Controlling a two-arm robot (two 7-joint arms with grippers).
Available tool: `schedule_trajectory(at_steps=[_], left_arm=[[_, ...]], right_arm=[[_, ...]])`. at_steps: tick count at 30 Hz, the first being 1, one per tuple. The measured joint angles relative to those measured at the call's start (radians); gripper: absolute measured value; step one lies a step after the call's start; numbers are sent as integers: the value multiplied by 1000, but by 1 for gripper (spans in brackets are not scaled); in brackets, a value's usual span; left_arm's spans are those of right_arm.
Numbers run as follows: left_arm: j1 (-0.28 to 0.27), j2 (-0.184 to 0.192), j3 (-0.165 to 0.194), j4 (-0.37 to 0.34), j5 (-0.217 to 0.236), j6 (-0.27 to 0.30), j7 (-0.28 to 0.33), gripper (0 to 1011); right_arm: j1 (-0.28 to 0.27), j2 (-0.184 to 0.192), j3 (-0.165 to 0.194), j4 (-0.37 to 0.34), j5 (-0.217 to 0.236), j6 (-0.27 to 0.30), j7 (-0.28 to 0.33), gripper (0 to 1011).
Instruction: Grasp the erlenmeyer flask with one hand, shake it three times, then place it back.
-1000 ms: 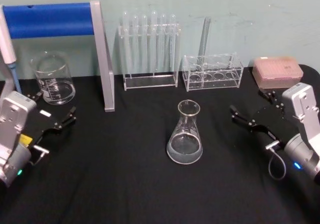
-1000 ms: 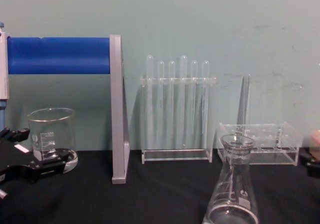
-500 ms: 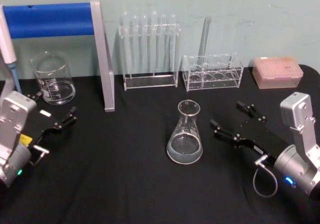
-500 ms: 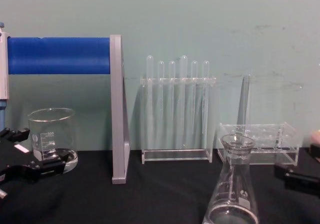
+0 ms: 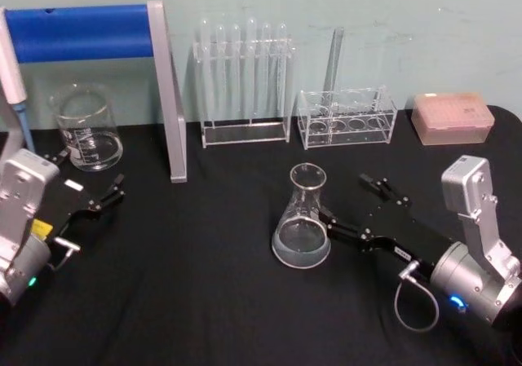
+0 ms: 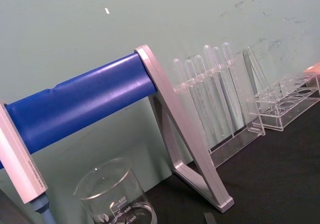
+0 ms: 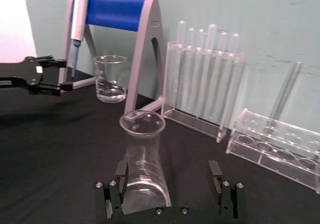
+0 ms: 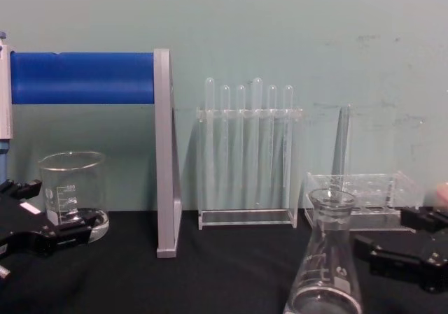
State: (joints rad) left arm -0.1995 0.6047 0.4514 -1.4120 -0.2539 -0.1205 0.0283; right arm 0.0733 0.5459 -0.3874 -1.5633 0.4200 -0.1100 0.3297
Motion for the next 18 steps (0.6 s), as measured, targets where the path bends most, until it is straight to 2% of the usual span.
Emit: schedule_trajectory(at_steps=[18], left_arm=[[0, 0, 0, 0, 0, 0, 0, 1001]], right_arm=[[54, -65, -8, 41, -22, 16, 88, 1000]])
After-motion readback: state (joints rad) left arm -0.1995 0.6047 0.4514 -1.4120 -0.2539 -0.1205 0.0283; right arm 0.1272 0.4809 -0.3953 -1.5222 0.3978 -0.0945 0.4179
